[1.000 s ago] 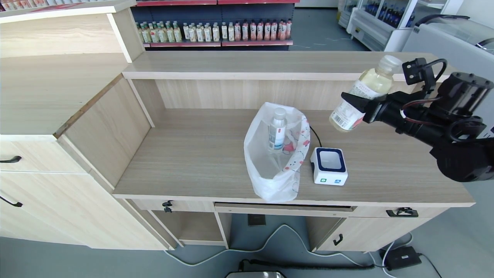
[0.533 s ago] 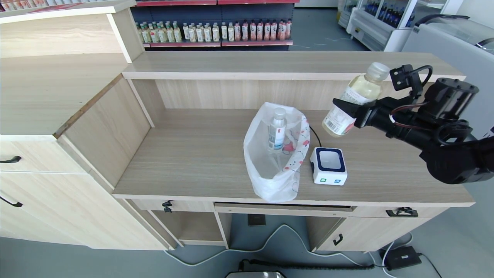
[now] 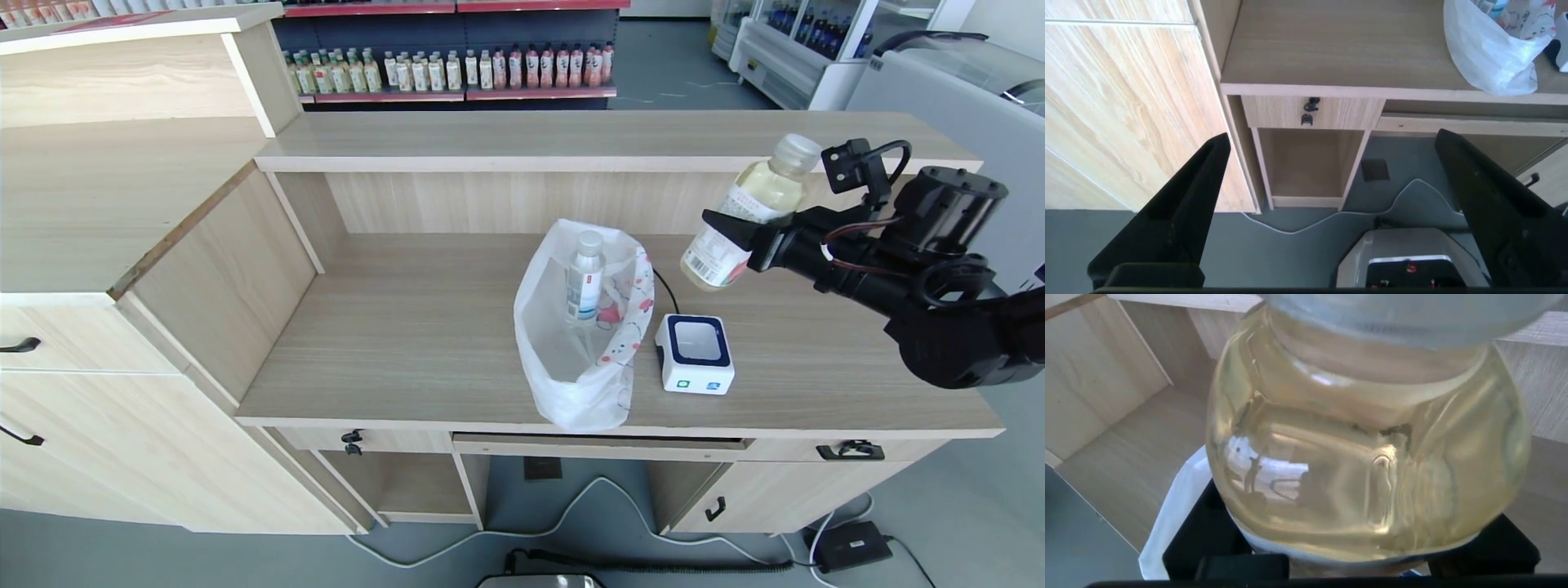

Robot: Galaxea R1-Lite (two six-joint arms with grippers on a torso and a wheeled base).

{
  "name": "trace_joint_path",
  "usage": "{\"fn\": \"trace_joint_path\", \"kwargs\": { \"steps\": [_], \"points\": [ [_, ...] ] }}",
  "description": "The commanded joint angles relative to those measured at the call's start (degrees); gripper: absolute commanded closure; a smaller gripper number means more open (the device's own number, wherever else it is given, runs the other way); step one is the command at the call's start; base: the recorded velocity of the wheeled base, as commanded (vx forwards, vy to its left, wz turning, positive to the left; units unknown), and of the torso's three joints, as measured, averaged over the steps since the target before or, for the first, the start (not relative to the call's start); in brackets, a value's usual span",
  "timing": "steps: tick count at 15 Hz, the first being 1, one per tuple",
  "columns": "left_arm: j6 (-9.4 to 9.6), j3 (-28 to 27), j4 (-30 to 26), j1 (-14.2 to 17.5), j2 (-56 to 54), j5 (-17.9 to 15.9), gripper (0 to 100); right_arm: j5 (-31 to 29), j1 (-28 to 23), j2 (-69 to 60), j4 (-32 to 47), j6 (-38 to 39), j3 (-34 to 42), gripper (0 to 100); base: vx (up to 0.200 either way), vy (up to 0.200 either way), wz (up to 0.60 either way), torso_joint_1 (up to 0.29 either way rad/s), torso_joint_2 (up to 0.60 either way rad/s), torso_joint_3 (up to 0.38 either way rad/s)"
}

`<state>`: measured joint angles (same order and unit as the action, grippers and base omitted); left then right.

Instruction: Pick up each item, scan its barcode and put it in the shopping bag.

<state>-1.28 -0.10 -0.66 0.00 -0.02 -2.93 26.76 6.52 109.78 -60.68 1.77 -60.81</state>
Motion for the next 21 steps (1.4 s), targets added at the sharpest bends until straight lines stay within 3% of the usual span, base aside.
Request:
{"fn": "trace_joint_path", "kwargs": {
  "steps": [1,6,13,21],
  "points": [
    [-0.04,0.0,0.0,0.0,0.0,0.0,0,0.0,0.2,0.3,0.0,0.0,-0.3,100,0.000,0.200,0.00,0.002,0.01,0.007],
    [0.05,0.0,0.0,0.0,0.0,0.1,0,0.0,0.2,1.1,0.0,0.0,-1.0,100,0.000,0.200,0.00,0.003,0.01,0.003],
    [-0.04,0.0,0.1,0.0,0.0,0.4,0,0.0,0.8,10.9,0.0,-1.0,-6.4,100,0.000,0.000,0.00,0.000,0.00,0.000],
    [-0.04,0.0,0.1,0.0,0.0,0.4,0,0.0,3.0,14.9,-1.5,-3.2,-4.1,100,0.000,0.000,0.00,0.000,0.00,0.000]
  ]
}}
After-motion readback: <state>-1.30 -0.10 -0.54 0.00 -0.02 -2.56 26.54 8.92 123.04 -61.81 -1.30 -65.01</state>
